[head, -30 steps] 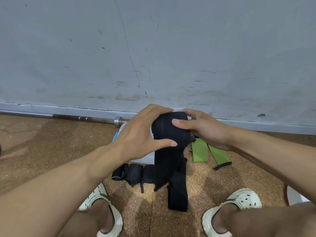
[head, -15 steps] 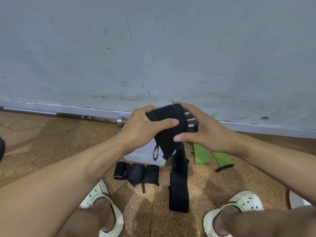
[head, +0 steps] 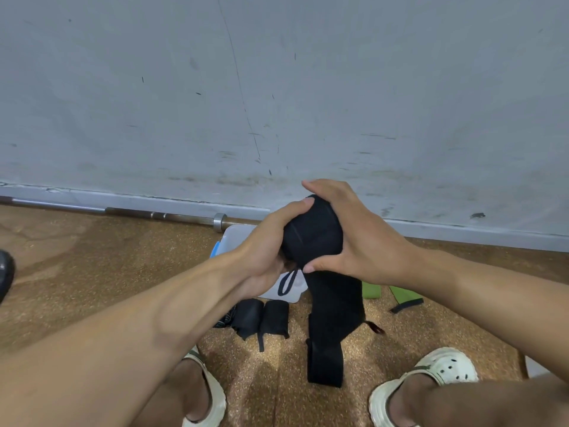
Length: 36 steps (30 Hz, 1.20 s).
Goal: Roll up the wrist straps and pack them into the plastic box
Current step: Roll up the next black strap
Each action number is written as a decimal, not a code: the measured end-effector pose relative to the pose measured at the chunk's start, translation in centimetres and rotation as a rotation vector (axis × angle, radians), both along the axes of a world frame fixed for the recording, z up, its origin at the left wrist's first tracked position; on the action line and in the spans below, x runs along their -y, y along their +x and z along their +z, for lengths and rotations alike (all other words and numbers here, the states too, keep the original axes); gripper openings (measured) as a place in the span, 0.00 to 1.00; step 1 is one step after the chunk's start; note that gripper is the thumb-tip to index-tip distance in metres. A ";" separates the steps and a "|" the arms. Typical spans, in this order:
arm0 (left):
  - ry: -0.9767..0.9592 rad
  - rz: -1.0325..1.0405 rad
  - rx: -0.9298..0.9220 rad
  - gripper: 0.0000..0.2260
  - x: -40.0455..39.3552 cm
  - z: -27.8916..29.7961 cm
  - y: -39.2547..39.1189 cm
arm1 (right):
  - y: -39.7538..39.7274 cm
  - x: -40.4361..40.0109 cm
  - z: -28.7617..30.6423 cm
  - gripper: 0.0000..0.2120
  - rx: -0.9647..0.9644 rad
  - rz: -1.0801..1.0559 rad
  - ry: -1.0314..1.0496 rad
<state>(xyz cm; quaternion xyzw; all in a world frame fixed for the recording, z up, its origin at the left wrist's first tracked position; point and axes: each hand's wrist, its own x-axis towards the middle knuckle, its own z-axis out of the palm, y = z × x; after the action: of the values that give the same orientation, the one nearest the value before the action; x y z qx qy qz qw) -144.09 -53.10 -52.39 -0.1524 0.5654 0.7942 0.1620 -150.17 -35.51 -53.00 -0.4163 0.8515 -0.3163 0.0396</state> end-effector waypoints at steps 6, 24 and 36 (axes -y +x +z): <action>-0.005 -0.005 0.048 0.21 -0.1 -0.3 0.0 | 0.8 0.4 -0.3 0.49 -0.080 -0.076 0.054; 0.149 -0.533 -0.161 0.48 4.3 -0.4 -0.5 | -0.2 -1.3 2.1 0.39 0.562 0.221 -0.073; 0.053 -0.112 -0.112 0.43 3.4 0.1 -0.6 | 0.4 -0.6 2.1 0.33 0.667 -0.032 -0.255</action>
<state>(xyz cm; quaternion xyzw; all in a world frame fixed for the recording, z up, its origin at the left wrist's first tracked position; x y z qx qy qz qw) -144.70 -56.52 -52.27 -0.0715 0.5601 0.8058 0.1784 -149.75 -34.88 -50.94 -0.2781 0.7520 -0.5391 0.2580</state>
